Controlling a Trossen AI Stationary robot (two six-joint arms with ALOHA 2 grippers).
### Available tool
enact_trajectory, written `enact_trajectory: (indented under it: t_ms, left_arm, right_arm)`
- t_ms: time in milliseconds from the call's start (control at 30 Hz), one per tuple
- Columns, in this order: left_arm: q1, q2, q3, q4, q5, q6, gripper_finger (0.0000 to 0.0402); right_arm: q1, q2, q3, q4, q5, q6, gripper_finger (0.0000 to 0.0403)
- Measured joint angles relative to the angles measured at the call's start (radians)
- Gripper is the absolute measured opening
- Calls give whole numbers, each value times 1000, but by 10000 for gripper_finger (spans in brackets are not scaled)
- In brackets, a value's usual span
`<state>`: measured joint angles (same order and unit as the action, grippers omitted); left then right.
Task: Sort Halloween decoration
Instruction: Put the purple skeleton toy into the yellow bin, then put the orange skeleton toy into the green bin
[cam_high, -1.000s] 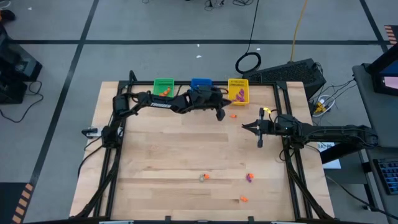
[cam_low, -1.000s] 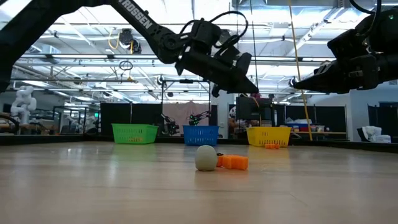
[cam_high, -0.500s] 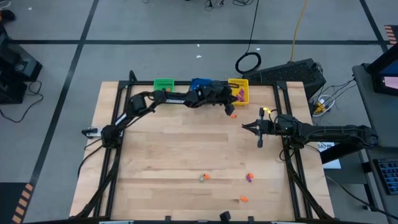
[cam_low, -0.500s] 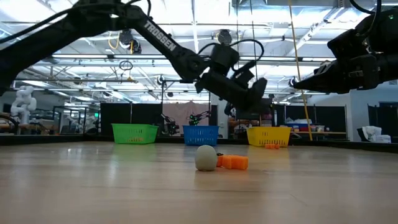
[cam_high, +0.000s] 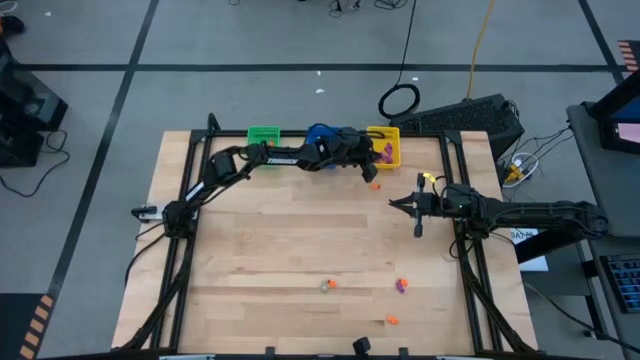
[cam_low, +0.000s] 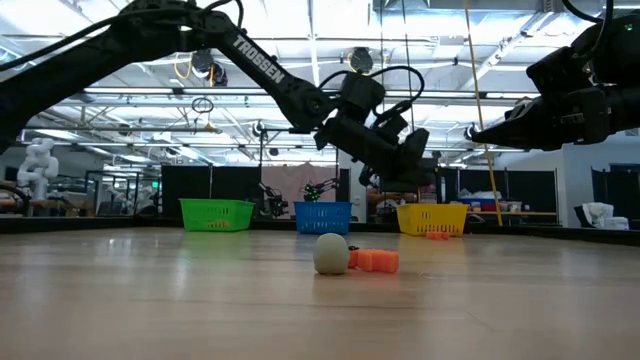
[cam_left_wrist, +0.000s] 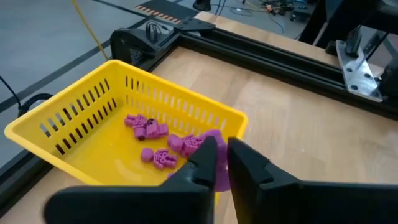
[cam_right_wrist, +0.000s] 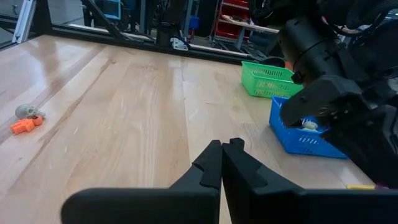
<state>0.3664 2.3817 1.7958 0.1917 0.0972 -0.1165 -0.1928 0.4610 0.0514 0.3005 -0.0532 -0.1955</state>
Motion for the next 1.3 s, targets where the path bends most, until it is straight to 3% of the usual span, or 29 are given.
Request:
enact_trajectory:
  t_ms: [233,367,500,733,900,1300]
  left_arm:
    - [0,0,0,4,8,1,113]
    - [0,-8,0,11,-3,10,127]
    - [-12,-46,-1,-23,-5,83,100]
    - [-61,-97,-16,-38,-56,169,7]
    - [-109,-110,-41,-10,-169,183,6]
    - [-186,-155,-219,206,-180,163,0]
  right_arm:
    - [0,0,0,0,0,0,0]
    - [0,0,0,0,0,0,0]
    - [0,0,0,0,0,0,0]
    - [0,0,0,-6,0,0,0]
    - [0,0,0,-7,0,0,0]
    - [0,0,0,-8,0,0,0]
